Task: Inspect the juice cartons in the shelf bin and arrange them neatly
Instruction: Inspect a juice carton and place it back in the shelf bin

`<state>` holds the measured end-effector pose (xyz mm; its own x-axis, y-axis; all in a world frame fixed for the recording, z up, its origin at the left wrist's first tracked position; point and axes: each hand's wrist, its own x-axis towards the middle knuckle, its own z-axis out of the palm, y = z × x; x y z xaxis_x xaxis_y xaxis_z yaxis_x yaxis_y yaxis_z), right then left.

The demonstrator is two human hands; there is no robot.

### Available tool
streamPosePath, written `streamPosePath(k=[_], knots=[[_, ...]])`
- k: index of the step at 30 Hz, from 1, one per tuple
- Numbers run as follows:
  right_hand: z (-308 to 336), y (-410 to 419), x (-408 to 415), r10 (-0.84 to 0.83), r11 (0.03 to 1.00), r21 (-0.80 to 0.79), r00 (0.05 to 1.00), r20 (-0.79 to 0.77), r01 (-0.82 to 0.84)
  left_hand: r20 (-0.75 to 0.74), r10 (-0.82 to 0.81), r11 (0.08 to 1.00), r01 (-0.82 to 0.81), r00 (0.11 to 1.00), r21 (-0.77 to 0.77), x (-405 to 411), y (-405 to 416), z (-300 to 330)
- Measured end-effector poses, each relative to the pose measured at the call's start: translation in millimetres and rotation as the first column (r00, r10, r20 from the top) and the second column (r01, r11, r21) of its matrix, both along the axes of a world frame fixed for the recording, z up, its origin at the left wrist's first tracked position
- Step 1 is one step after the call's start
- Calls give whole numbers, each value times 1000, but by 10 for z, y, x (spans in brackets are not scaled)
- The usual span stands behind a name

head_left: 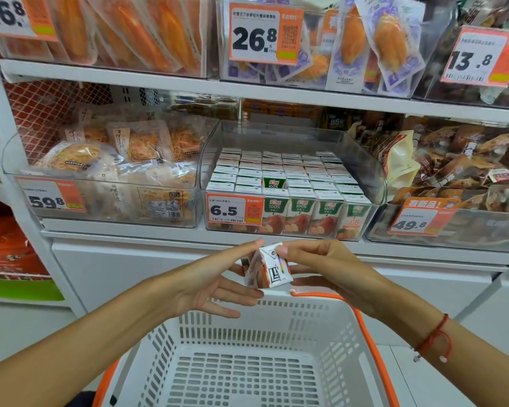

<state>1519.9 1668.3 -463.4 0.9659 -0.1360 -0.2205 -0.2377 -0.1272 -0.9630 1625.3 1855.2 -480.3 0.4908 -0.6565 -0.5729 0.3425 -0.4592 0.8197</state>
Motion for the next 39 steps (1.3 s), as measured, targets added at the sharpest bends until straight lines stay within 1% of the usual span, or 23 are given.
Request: streamPosePath(k=[3,5,7,8,10,11,12,14,16,18,19,20,22,24,25,26,28,30,31,33,37,39], knots=[[-8,33,0,6,998,-64,999,44,-4,-10,95,992,-96,995,-87,-35,-32,1],[-10,94,-20,60,982,-187,992,106,-40,34,132,981,-125,991,-148,-58,-56,-7],[-37,154,-40,124,922,-387,967,223,-28,63,145,973,-131,987,-191,-87,-72,1],[-54,174,-45,120,886,-462,950,290,29,76,144,972,-127,987,-196,-97,-72,9],[-64,173,-46,83,831,-534,913,398,157,126,119,981,-97,985,-165,-93,-57,38],[-62,156,-52,89,799,-568,897,433,194,155,98,987,-76,983,-143,-74,-43,52],[-58,138,-62,119,756,-618,884,453,215,172,86,990,-65,981,-128,-47,-25,63],[-50,127,-82,215,656,-721,860,462,223,163,110,986,-87,981,-140,5,19,82],[-64,145,-84,294,603,-774,846,444,196,135,127,980,-103,983,-169,28,44,88],[-90,150,-70,335,604,-781,837,432,161,113,120,977,-97,986,-189,25,52,72],[-98,139,-61,339,627,-767,840,424,134,91,136,972,-115,986,-203,26,48,58],[-98,121,-56,327,674,-732,851,411,95,65,164,964,-146,984,-222,33,46,44],[-78,79,-42,269,803,-596,879,393,20,52,210,947,-189,976,-260,49,38,40],[-51,42,-13,162,912,-411,908,387,13,105,234,931,-192,966,-309,48,26,54],[-45,24,7,112,940,-340,923,369,22,151,249,925,-189,957,-329,38,11,59],[-45,-1,24,83,952,-304,937,340,26,220,266,923,-182,939,-339,22,-3,63],[-61,-45,41,86,958,-287,942,323,11,402,290,923,-142,868,-359,-38,-32,72],[-76,-68,27,105,954,-301,916,388,18,587,290,921,-54,756,-386,-104,-49,51],[-83,-73,16,110,947,-320,900,422,34,655,287,920,-10,700,-392,-133,-54,37],[-89,-75,-1,114,935,-349,875,470,65,715,298,912,33,633,-410,-171,-56,20],[-81,-79,13,116,902,-414,857,502,120,733,311,911,30,605,-411,-160,-68,8],[-79,-65,25,115,871,-465,853,509,160,765,299,921,37,571,-387,-152,-71,10]])
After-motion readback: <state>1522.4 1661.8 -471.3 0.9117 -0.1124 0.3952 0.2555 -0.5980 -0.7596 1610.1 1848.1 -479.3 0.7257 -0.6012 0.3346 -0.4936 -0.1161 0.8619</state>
